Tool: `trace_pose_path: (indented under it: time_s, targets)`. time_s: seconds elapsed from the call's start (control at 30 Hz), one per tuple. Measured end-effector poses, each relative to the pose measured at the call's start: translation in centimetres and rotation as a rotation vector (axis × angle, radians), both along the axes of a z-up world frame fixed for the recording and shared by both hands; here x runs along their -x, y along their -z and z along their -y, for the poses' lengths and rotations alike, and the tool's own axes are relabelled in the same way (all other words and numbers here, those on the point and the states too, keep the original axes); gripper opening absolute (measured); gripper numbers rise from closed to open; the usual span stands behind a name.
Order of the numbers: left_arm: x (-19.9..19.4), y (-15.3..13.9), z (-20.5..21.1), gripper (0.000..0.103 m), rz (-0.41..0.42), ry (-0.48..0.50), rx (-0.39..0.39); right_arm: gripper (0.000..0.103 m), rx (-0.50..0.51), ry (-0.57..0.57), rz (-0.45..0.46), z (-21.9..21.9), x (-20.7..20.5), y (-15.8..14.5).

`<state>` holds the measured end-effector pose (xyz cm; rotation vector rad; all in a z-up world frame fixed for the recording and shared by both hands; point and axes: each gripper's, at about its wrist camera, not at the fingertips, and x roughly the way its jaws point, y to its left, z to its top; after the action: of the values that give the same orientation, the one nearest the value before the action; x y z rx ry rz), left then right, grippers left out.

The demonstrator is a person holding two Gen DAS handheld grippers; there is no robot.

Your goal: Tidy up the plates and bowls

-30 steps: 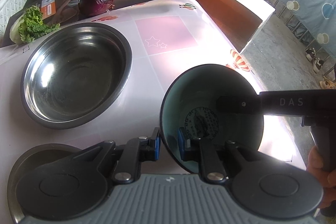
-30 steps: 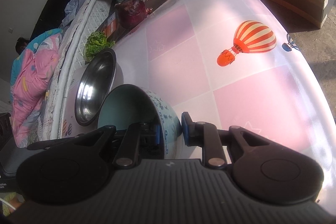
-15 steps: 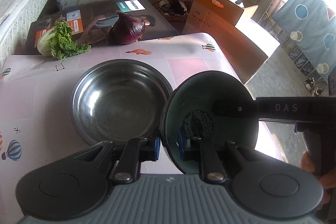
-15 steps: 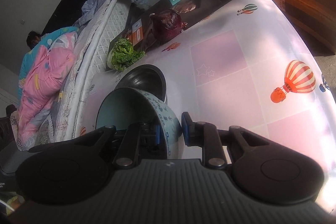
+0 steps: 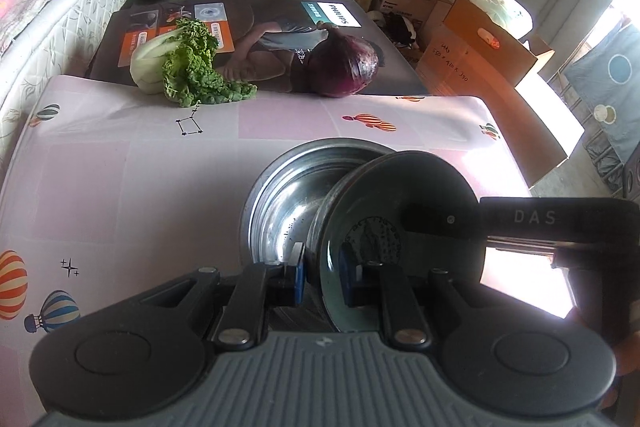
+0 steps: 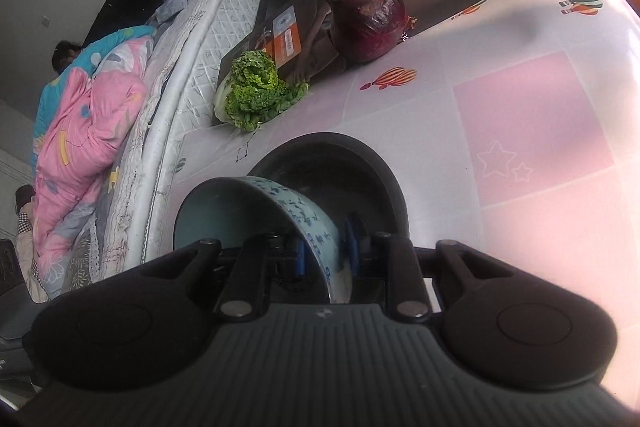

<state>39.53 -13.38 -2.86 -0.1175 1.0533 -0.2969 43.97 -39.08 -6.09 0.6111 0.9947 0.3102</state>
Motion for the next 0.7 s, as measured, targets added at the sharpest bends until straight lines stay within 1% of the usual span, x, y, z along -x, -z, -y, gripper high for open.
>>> trace_pose_path:
  time_s: [0.1, 0.13, 0.23, 0.3, 0.33, 0.4, 0.43, 0.47, 0.53, 0.6, 0.7]
  targets:
    - [-0.7, 1.4, -0.5, 0.017, -0.018, 0.000, 0.003, 0.020, 0.017, 0.004, -0.001, -0.6, -0.9, 1.1]
    - [-0.8, 1.7, -0.6, 0.017, -0.022, 0.000, 0.005, 0.020, 0.033, 0.005, 0.011, -0.9, -1.2, 1.3]
    - [-0.9, 1.9, -1.0, 0.017, -0.011, -0.006, 0.008, 0.021, 0.060, 0.011, 0.065, -1.2, -1.4, 0.9]
    - [-0.9, 1.7, -1.4, 0.019, -0.007, -0.015, 0.017, 0.026, 0.074, 0.028, 0.102, -1.0, -1.6, 0.3]
    - [-0.8, 1.4, -1.7, 0.022, -0.001, -0.029, 0.029, 0.032, 0.079, 0.038, 0.126, -0.9, -1.6, -0.2]
    - [-0.5, 0.7, -2.4, 0.023, 0.013, -0.046, 0.049, 0.042, 0.063, 0.063, 0.150, -0.4, -1.4, -0.9]
    - [-0.1, 0.2, -2.8, 0.026, 0.026, -0.062, 0.054, 0.048, 0.051, 0.076, 0.167, -0.2, -1.1, -1.5]
    - [0.1, -0.1, -3.1, 0.031, 0.035, -0.069, 0.056, 0.050, 0.041, 0.081, 0.184, 0.0, -0.7, -2.0]
    - [1.1, -1.2, -4.0, 0.039, 0.058, -0.089, 0.058, 0.052, 0.023, 0.088, 0.202, 0.3, 0.1, -3.1]
    - [2.6, -2.7, -5.0, 0.043, 0.086, -0.097, 0.060, 0.053, 0.004, 0.089, 0.225, 0.8, 1.8, -4.5]
    - [5.9, -5.1, -6.5, 0.054, 0.127, -0.078, 0.053, 0.059, 0.008, 0.074, 0.275, 1.0, 5.9, -7.0]
